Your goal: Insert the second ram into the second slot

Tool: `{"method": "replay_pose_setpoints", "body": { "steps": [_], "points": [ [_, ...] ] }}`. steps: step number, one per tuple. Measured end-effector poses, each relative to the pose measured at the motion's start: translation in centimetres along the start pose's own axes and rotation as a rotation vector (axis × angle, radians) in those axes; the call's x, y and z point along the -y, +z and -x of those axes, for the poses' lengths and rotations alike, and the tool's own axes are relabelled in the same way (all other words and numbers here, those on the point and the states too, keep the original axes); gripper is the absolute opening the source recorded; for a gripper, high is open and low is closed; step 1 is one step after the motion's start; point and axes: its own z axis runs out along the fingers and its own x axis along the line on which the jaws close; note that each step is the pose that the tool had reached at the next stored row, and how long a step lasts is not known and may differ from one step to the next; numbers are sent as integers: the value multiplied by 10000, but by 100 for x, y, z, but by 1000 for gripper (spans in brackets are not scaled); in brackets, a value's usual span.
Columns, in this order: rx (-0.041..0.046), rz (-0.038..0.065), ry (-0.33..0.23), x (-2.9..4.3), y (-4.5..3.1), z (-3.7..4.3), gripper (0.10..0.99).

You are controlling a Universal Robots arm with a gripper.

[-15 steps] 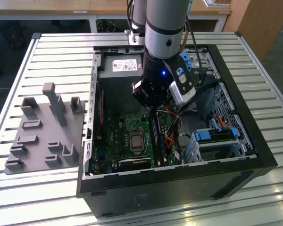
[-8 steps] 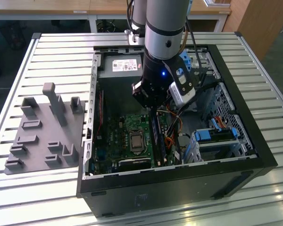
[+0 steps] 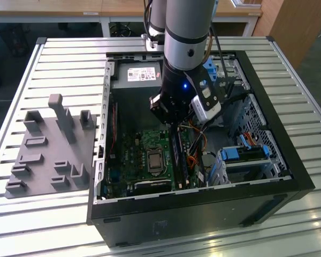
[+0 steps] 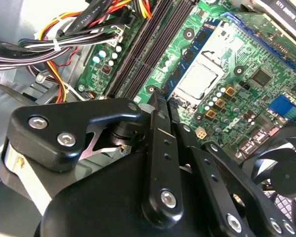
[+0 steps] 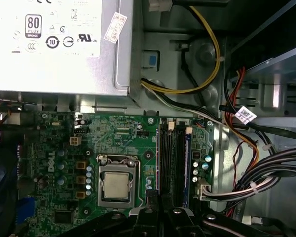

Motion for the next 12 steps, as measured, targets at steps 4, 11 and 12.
{"method": "replay_pose_setpoints", "body": {
  "steps": [4,11,12],
  "points": [
    [0,0,0,1,21,0,137],
    [0,0,0,2,51,0,137],
    [0,0,0,2,54,0,137]
  ]
}}
